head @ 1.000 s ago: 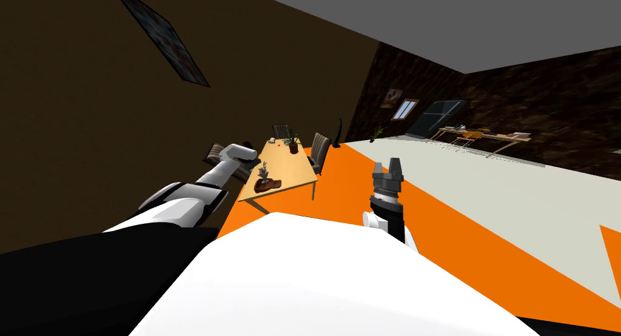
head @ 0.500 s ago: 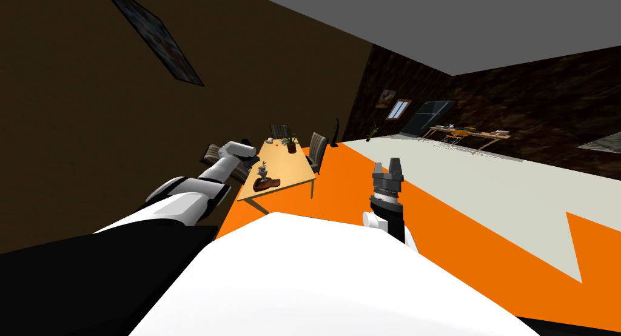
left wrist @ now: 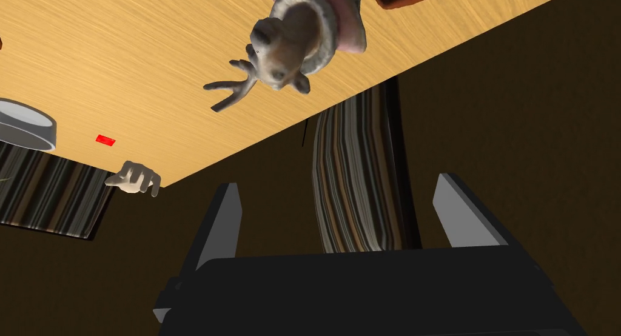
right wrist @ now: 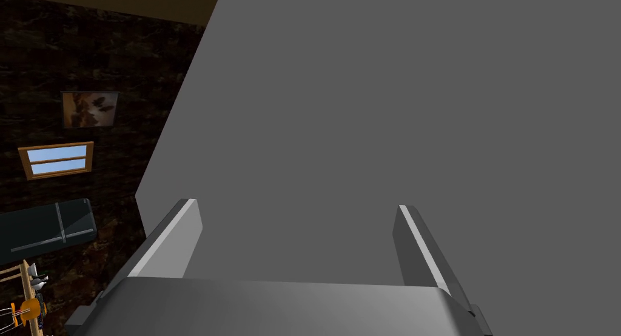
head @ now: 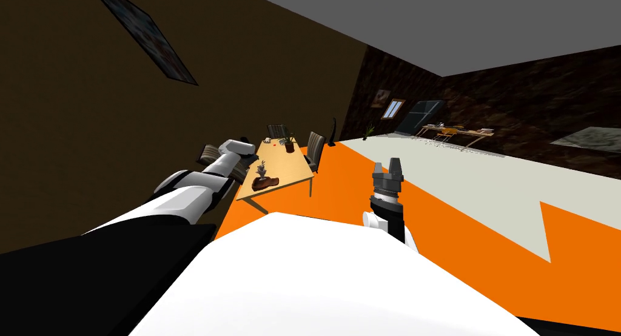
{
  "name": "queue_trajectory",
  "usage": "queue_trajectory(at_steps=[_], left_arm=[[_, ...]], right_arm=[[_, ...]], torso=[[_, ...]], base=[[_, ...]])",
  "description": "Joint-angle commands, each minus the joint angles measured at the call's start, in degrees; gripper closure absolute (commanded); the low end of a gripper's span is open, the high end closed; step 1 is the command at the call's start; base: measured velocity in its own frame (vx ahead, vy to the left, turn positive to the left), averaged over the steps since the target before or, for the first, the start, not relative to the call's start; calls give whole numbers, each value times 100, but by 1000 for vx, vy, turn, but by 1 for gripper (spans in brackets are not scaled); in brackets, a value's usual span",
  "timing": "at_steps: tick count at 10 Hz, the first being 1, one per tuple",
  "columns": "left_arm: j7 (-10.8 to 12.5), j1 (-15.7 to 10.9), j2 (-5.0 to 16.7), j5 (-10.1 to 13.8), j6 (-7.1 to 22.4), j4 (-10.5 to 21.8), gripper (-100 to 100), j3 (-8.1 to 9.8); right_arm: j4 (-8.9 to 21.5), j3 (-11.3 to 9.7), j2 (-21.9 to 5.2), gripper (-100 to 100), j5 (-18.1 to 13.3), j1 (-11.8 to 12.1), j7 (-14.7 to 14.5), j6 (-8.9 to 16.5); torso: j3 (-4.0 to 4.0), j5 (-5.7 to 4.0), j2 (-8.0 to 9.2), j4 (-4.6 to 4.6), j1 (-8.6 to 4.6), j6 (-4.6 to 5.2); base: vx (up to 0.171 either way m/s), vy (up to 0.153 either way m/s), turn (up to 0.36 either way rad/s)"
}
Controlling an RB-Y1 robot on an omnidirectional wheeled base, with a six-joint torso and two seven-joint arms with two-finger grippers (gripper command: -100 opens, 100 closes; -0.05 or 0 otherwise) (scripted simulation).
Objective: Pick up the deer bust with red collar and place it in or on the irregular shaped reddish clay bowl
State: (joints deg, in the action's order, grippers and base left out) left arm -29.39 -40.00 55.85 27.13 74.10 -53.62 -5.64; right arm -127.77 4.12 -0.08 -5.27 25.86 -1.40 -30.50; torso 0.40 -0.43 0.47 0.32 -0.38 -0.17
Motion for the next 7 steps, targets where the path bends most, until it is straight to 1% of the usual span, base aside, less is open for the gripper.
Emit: queue_trajectory(at_steps=[1,2,3,4,7], left_arm=[[27,19,-1,-1,15,216,-100,6],[-271,-309,-24,-50,-253,459,-100,-100],[-271,-486,-24,-50,-253,664,-100,-100],[-271,-577,-24,-50,-253,813,-100,-100],[-271,-577,-24,-50,-253,1221,-100,-100]], right_arm=[[0,0,0,0,0,0,0,0],[0,0,0,0,0,0,0,0],[0,-1,0,0,0,-2,0,0],[0,-1,0,0,0,-1,0,0],[0,0,0,0,0,0,0,0]], torso=[[0,0,0,0,0,0],[-7,1,-11,-3,3,1],[5,-2,13,0,-9,11],[15,-4,27,6,-15,2],[-6,0,-10,-3,1,0]], base=[[14,6,-7],[-99,-17,-227],[-127,-33,-125],[-61,-24,19],[5,-2,4]])
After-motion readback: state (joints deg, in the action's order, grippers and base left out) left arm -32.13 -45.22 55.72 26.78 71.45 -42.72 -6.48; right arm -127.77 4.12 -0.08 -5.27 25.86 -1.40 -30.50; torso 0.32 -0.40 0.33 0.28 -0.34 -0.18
